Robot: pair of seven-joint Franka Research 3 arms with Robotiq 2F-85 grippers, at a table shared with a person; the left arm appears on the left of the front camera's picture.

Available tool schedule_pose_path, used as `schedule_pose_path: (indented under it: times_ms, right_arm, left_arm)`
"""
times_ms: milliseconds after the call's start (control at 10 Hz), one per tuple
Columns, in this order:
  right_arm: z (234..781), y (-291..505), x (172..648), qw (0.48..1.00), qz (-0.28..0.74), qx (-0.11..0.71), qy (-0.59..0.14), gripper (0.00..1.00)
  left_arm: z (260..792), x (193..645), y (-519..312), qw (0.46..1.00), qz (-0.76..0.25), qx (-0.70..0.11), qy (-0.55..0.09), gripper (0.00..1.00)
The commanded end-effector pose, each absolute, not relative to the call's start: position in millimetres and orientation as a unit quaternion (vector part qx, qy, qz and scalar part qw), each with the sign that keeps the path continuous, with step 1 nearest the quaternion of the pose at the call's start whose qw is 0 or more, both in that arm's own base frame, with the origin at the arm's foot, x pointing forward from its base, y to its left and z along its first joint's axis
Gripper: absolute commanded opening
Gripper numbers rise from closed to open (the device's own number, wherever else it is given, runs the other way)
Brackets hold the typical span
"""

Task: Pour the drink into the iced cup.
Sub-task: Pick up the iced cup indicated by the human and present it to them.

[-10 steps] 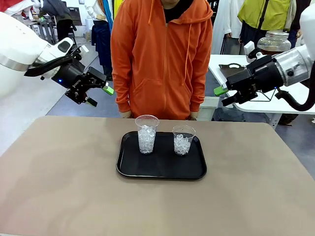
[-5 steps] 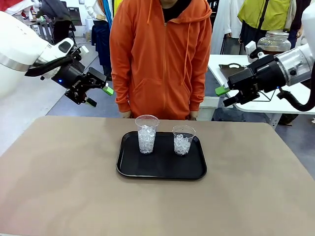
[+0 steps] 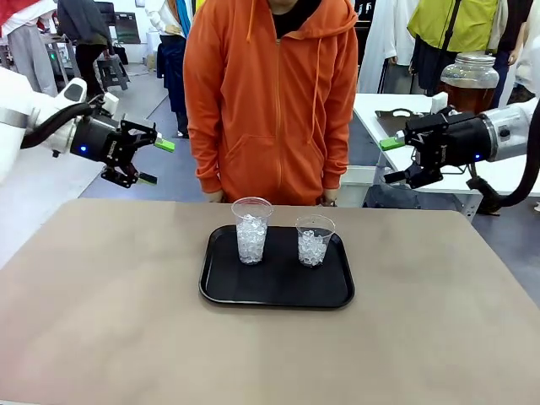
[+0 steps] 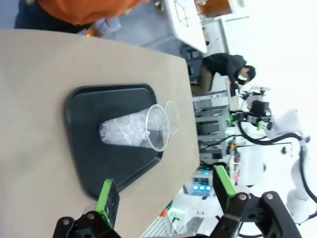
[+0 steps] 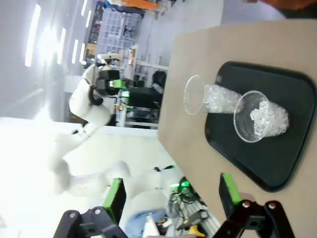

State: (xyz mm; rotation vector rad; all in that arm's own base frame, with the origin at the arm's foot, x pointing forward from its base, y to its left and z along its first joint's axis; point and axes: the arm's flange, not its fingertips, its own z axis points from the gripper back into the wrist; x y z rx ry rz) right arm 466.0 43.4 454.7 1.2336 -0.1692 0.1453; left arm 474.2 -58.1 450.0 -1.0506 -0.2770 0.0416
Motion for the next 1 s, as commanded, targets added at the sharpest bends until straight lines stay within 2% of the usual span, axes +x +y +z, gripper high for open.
schedule_pose_path:
  times_ms: [0,300,600,900]
  right_arm:
    - [443,35,484,0.774,0.027,0.632,-0.044,1.0]
    - [411,22,503,0.742,0.03,0.67,0.0,1.0]
    - [393,15,523,0.741,0.035,0.67,0.013,1.0]
    - [387,15,530,0.745,0.055,0.664,0.023,1.0]
  left_arm:
    - [425,479,-58,0.817,0.003,-0.563,-0.124,1.0]
    - [397,494,-44,0.779,-0.041,-0.62,-0.084,1.0]
    - [391,514,-41,0.765,-0.064,-0.64,-0.047,1.0]
    - [386,518,-43,0.759,-0.081,-0.645,-0.047,1.0]
